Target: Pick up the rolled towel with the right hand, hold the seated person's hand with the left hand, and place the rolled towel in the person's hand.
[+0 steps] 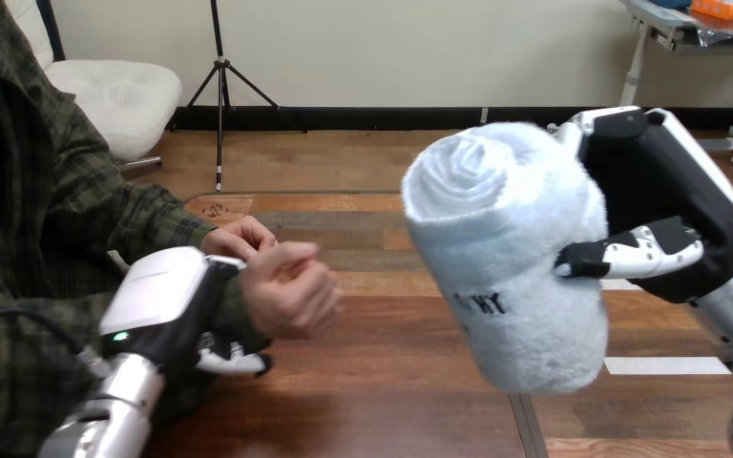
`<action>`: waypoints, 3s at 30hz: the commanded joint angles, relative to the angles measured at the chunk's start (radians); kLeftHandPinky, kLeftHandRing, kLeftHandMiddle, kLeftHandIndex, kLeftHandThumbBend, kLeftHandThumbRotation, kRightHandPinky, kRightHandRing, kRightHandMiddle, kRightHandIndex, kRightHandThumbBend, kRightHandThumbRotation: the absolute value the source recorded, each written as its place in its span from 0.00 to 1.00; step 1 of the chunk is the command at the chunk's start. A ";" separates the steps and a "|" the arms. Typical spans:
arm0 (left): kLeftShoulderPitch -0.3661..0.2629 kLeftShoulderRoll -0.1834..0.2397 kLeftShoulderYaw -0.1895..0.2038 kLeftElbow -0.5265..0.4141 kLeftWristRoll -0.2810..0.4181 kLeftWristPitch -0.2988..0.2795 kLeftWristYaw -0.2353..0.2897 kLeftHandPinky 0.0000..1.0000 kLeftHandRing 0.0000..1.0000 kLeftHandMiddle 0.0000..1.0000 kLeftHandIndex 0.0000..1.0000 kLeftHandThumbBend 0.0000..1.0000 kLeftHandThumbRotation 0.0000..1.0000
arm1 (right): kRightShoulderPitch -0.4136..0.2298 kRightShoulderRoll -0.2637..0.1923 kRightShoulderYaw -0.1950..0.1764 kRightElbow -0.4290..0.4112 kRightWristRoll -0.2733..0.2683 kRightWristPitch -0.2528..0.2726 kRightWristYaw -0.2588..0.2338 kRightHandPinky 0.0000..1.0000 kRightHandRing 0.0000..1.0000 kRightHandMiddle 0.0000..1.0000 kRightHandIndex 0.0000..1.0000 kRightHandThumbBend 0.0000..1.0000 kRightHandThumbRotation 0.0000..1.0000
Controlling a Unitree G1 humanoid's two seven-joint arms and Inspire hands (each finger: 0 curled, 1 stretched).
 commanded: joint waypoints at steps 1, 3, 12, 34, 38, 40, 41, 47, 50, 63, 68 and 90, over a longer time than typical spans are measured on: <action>-0.045 -0.055 -0.047 -0.054 0.011 -0.006 -0.010 0.41 0.44 0.49 0.50 0.92 0.00 | -0.098 0.018 0.000 -0.003 0.011 -0.013 -0.013 0.20 0.25 0.28 0.30 0.79 0.00; -0.047 -0.064 -0.050 -0.067 0.018 0.000 -0.015 0.41 0.44 0.49 0.50 0.93 0.00 | -0.101 0.016 0.005 0.000 0.022 0.001 0.001 0.20 0.25 0.28 0.30 0.77 0.00; -0.046 -0.090 -0.053 -0.119 0.032 0.019 -0.044 0.43 0.46 0.50 0.51 0.92 0.00 | -0.110 0.019 0.014 0.012 0.002 -0.023 0.017 0.18 0.24 0.28 0.29 0.75 0.00; -0.031 -0.143 -0.065 -0.215 0.051 0.019 -0.058 0.41 0.45 0.49 0.50 0.94 0.00 | -0.129 0.019 0.023 0.073 -0.051 -0.091 0.029 0.17 0.23 0.28 0.28 0.74 0.00; -0.024 -0.153 -0.069 -0.235 0.051 0.017 -0.059 0.42 0.45 0.49 0.50 0.94 0.00 | -0.133 0.020 0.022 0.087 -0.061 -0.091 0.025 0.17 0.23 0.28 0.28 0.74 0.00; -0.020 -0.156 -0.070 -0.243 0.051 0.014 -0.058 0.42 0.45 0.49 0.50 0.94 0.00 | -0.134 0.019 0.023 0.091 -0.062 -0.084 0.024 0.17 0.23 0.29 0.28 0.75 0.00; -0.018 -0.158 -0.071 -0.242 0.050 0.005 -0.049 0.42 0.45 0.49 0.50 0.94 0.00 | -0.136 0.019 0.025 0.095 -0.063 -0.079 0.024 0.17 0.23 0.29 0.29 0.75 0.00; -0.010 -0.165 -0.076 -0.251 0.048 -0.006 -0.040 0.41 0.44 0.48 0.49 0.95 0.00 | -0.150 0.026 0.030 0.124 -0.065 -0.085 0.038 0.17 0.23 0.29 0.30 0.76 0.00; -0.007 -0.170 -0.079 -0.258 0.047 -0.004 -0.043 0.41 0.44 0.48 0.50 0.94 0.00 | -0.155 0.029 0.032 0.133 -0.065 -0.084 0.039 0.18 0.23 0.30 0.30 0.76 0.00; -0.001 -0.197 -0.089 -0.295 0.056 0.018 -0.064 0.39 0.43 0.48 0.50 0.94 0.00 | -0.212 0.068 0.060 0.249 -0.076 -0.146 0.101 0.18 0.23 0.29 0.32 0.77 0.00; -0.001 -0.202 -0.091 -0.298 0.056 0.010 -0.061 0.38 0.42 0.47 0.49 0.94 0.00 | -0.234 0.081 0.072 0.293 -0.092 -0.193 0.130 0.18 0.23 0.29 0.31 0.76 0.00; 0.016 -0.206 -0.088 -0.351 0.054 0.017 -0.085 0.39 0.43 0.47 0.49 0.94 0.00 | -0.274 0.145 0.101 0.385 -0.124 -0.279 0.164 0.15 0.21 0.25 0.27 0.73 0.00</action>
